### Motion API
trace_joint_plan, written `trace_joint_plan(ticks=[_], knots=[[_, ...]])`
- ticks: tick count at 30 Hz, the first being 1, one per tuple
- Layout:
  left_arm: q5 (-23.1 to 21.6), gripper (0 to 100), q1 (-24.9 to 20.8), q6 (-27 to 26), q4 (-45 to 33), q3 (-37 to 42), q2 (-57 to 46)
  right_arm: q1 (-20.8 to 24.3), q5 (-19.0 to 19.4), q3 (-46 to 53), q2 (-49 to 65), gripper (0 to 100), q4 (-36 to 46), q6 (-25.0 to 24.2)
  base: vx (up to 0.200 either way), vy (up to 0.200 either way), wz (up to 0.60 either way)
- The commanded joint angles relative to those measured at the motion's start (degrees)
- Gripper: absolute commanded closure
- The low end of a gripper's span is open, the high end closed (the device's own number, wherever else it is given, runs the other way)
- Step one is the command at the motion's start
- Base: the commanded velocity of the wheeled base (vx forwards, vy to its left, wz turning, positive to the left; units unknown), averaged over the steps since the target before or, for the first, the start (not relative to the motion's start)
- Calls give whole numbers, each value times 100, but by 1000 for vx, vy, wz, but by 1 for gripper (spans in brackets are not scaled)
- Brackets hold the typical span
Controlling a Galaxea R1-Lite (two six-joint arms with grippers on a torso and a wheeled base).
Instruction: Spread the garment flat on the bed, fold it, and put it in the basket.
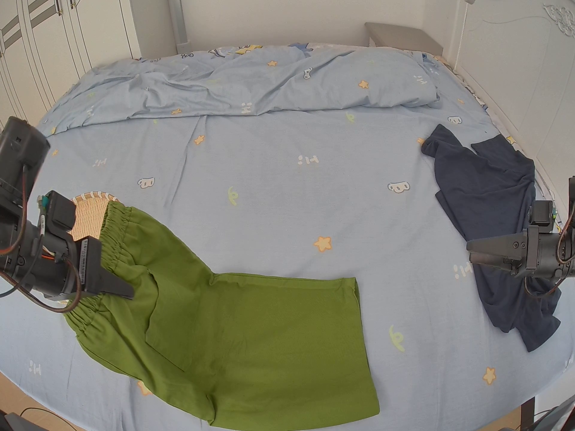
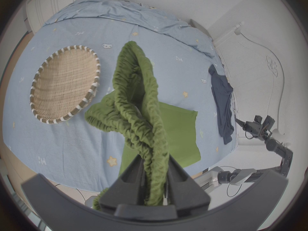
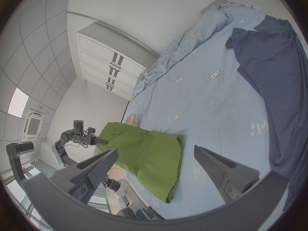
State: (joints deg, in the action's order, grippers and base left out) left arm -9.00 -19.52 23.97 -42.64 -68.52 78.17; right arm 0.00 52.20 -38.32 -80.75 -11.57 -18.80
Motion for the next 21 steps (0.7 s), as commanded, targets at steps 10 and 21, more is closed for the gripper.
trace_joint_plan(ticks=[10, 21], knots=[[917, 100, -2355, 908, 459, -337, 1210, 0, -34, 8, -55, 0, -12, -1, 0, 0, 0], [917, 100, -2926, 1506, 828, -583, 1684, 9, -34, 17, -108, 0, -12, 8, 0, 0, 0]])
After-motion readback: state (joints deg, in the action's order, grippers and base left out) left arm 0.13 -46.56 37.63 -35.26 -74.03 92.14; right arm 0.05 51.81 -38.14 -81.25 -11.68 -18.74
